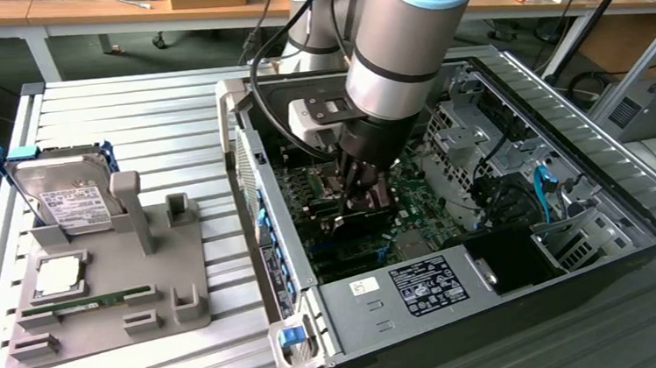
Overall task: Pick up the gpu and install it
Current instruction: 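Press down on the gpu until it lock into place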
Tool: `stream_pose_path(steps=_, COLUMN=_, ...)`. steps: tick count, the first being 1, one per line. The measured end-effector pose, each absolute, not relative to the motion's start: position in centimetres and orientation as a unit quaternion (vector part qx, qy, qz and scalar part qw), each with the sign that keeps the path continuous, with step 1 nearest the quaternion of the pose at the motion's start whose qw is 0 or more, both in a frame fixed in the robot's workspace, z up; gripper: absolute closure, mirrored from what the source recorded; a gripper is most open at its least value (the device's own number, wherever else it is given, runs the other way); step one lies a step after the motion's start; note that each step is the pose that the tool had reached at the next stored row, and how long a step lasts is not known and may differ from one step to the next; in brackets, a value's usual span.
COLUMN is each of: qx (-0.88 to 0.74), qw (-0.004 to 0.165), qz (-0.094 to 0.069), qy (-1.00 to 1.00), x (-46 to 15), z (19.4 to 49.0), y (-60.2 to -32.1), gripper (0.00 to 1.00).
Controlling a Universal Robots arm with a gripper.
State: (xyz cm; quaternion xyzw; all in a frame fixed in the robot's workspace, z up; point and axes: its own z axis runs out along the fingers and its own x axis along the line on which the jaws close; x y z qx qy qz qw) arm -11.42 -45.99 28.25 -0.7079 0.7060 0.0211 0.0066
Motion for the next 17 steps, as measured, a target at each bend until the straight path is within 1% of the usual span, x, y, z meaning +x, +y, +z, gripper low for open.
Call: stream_pose_path(steps=17, qx=-0.708, qw=0.007, qz=0.021, qy=0.706, x=-11.45, z=27.97, y=-45.93, gripper=0.89)
